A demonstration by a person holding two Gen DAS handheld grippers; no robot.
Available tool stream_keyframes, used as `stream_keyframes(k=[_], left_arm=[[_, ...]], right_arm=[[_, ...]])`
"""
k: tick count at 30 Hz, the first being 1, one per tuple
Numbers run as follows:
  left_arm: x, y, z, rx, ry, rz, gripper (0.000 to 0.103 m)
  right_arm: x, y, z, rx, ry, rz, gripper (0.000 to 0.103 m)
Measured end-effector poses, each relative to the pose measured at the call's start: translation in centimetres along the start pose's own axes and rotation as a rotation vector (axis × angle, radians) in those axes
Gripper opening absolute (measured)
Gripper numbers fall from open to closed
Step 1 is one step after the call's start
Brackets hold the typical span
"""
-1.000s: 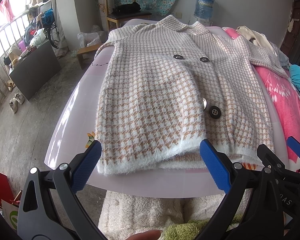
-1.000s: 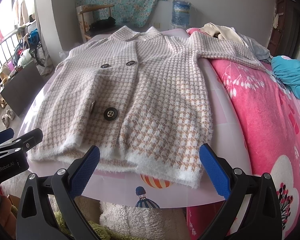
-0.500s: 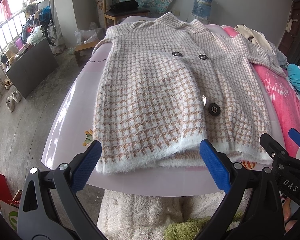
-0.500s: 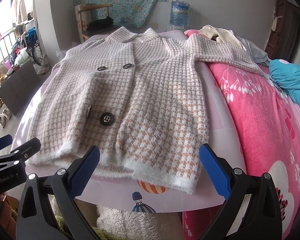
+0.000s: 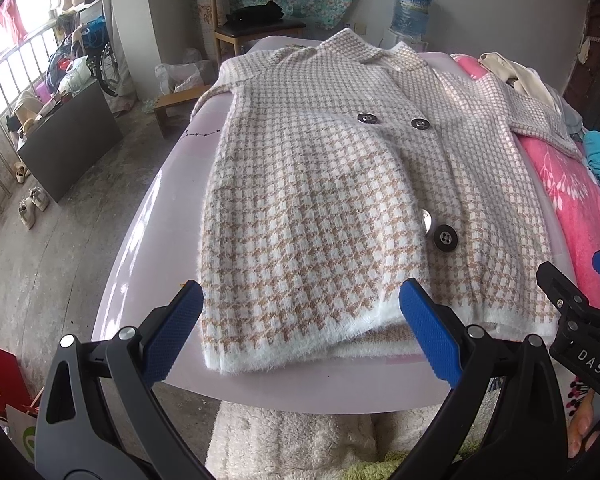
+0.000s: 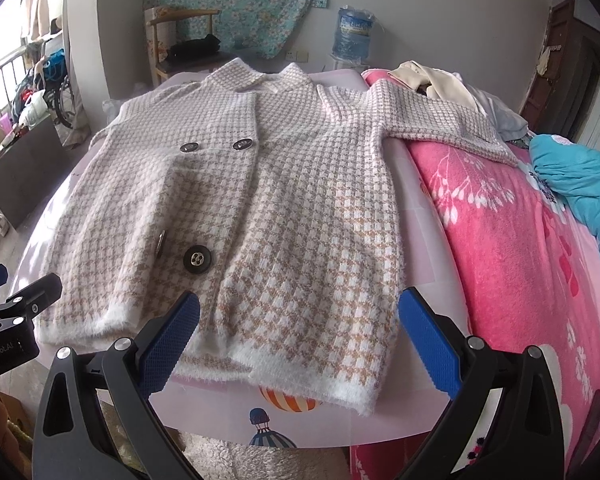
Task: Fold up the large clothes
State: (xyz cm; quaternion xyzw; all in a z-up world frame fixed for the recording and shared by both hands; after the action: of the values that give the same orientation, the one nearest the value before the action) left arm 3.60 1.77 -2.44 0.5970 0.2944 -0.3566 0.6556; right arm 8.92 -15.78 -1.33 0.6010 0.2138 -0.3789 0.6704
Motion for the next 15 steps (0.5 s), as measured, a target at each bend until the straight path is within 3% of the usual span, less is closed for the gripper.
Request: stream_keyframes(k=[10,15], left_arm=[[2.1,2.3,-0.6,0.002,0.045,-0.005,0.095],[3.2,4.3,-0.9,0.017,0.029,0.017,0.095]], right_arm=[[2.2,2.0,-0.1,-0.025,-0.018,0.015,0.097],[3.1,3.8,-0.4,-0.018,0.033,0.049,0.097]])
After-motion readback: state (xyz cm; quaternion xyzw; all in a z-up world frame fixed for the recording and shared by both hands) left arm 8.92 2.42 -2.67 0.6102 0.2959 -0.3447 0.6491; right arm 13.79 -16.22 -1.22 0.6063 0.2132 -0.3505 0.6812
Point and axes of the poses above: each gripper's, at about its wrist camera, not at the fingertips, and x roughly the way its jaws point, z to its right, y to its top, the point moved 3 cm from there along x, roughly the way its jaws point, and after that the axes turned 7 degrees about -y, right-handed, at the moved point
